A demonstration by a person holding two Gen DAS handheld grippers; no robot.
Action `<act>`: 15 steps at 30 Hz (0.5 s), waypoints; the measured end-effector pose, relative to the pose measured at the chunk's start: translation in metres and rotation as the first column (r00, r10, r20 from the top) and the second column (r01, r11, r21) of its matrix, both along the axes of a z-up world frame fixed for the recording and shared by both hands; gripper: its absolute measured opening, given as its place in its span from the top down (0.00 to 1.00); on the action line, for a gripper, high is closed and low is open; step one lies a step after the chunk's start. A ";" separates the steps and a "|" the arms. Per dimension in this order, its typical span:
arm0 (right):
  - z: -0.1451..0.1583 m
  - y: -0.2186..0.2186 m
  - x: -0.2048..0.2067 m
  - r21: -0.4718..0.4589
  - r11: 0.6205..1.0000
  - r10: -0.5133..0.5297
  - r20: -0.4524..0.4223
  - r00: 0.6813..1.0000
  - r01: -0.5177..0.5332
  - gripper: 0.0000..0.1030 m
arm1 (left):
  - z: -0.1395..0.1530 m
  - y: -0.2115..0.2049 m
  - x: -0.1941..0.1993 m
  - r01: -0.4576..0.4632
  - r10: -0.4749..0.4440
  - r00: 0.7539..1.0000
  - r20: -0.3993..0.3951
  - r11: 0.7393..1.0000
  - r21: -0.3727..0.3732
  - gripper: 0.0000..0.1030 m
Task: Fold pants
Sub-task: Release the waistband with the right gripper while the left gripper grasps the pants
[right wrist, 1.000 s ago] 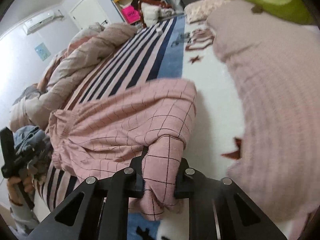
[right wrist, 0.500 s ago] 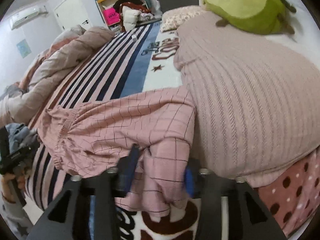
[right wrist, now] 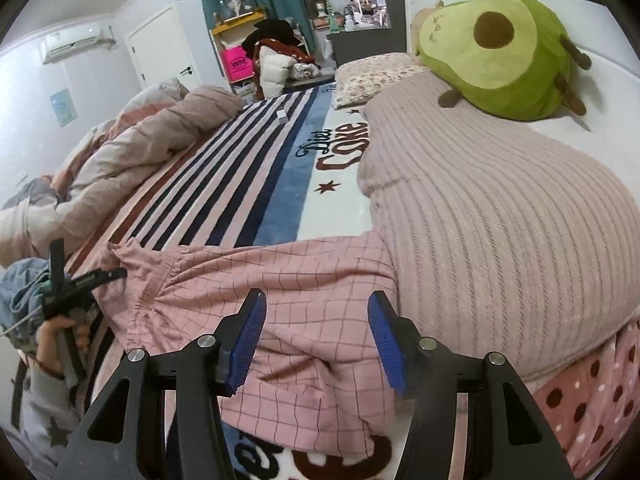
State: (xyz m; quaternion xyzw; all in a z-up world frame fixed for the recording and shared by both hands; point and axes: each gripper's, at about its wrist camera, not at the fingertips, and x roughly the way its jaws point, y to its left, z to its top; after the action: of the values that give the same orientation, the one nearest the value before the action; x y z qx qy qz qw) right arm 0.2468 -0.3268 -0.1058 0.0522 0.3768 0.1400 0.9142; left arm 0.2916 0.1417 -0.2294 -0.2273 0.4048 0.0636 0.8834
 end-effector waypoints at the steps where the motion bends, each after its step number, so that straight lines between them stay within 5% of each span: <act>1: -0.001 0.001 0.002 0.002 1.000 0.003 -0.002 1.000 -0.003 0.53 | 0.000 0.001 0.002 -0.013 0.013 1.000 0.008 1.000 0.005 0.25; 5: -0.007 0.005 0.007 0.026 1.000 0.018 -0.023 1.000 -0.017 0.53 | 0.003 0.000 0.012 0.000 0.000 1.000 0.025 1.000 0.012 0.67; 8: -0.007 0.006 0.005 0.036 0.999 0.025 -0.025 0.999 -0.024 0.53 | 0.011 -0.005 0.013 0.025 -0.027 0.998 0.053 0.999 0.036 0.84; 15: -0.002 0.000 -0.007 0.052 0.999 0.015 -0.025 1.000 -0.013 0.53 | 0.047 -0.025 0.003 0.061 -0.075 0.990 0.123 0.992 0.114 0.90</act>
State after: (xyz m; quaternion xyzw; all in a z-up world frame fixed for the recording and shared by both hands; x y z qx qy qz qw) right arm 0.2402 -0.3268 -0.1082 0.0749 0.3850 0.1555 0.9066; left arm 0.2945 0.1169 -0.1821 -0.1678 0.3512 0.0410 0.9202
